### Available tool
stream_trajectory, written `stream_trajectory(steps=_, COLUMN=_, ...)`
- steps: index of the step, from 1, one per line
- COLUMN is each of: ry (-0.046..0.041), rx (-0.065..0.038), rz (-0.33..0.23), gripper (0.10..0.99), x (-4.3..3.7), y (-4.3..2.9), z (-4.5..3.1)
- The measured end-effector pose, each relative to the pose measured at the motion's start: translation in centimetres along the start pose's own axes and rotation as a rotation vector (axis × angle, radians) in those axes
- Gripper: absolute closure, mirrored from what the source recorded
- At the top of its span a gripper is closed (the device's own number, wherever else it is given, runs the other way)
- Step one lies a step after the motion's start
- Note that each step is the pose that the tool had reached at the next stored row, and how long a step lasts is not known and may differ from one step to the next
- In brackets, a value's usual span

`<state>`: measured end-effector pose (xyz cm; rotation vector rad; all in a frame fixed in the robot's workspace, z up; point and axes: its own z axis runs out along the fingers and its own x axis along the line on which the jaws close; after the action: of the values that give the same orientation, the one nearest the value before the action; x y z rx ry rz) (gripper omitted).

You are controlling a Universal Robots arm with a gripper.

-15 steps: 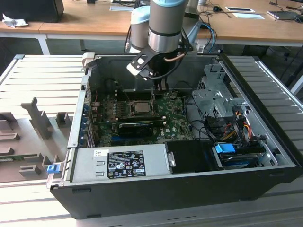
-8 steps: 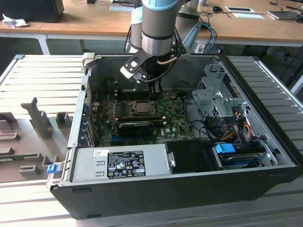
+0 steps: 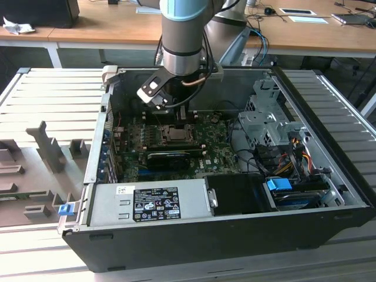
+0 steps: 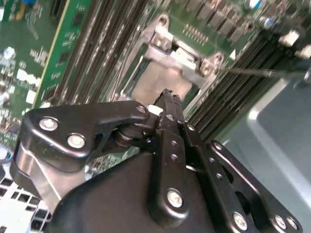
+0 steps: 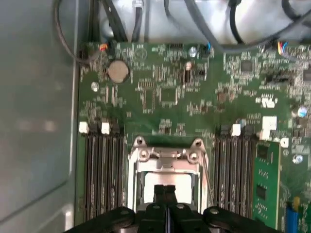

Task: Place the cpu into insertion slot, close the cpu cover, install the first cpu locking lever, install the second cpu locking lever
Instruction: 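Close the cpu cover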

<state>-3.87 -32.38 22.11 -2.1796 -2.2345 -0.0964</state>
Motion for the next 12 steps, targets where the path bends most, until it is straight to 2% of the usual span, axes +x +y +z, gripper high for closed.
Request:
stream_trajectory(steps=5, ry=0.0001, rx=0.000, rz=0.000, gripper=0.980, x=-0.02, y=-1.22, z=0.92)
stream_trajectory(steps=12, ry=-0.0003, rx=0.000, rz=-0.001, gripper=0.980, x=-0.05, y=-1.49, z=1.55)
